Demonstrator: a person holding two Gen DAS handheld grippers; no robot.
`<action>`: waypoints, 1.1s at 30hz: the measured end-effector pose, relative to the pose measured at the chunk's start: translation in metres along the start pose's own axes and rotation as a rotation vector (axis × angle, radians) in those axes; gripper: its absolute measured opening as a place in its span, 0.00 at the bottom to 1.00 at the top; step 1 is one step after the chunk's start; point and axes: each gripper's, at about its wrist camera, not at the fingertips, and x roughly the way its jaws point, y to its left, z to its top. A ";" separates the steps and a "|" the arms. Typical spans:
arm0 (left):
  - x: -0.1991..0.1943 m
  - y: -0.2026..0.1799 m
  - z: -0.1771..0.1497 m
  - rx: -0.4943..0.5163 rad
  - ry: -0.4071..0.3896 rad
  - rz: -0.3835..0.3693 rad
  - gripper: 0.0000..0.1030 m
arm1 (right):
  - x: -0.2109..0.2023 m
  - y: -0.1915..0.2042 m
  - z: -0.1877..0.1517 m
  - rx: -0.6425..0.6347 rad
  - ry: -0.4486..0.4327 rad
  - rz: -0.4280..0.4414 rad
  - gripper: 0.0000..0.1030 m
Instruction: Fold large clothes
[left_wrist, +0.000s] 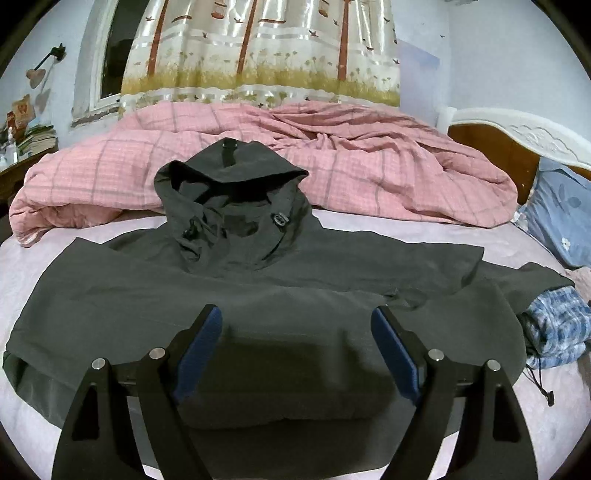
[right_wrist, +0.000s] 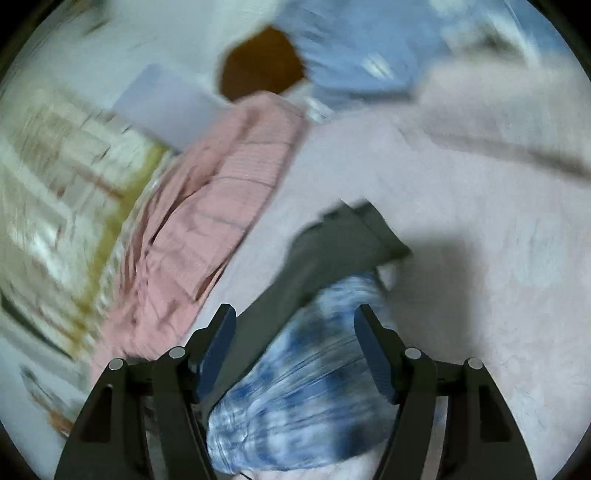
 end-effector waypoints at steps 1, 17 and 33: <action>0.001 0.001 0.000 -0.005 0.003 0.000 0.80 | 0.014 -0.013 0.008 0.035 0.032 0.017 0.66; 0.014 0.011 -0.001 -0.034 0.043 -0.002 0.80 | 0.096 -0.035 0.053 0.154 0.026 0.038 0.08; -0.039 0.067 0.042 -0.143 -0.022 0.059 0.80 | 0.015 0.272 -0.096 -0.737 -0.226 -0.075 0.06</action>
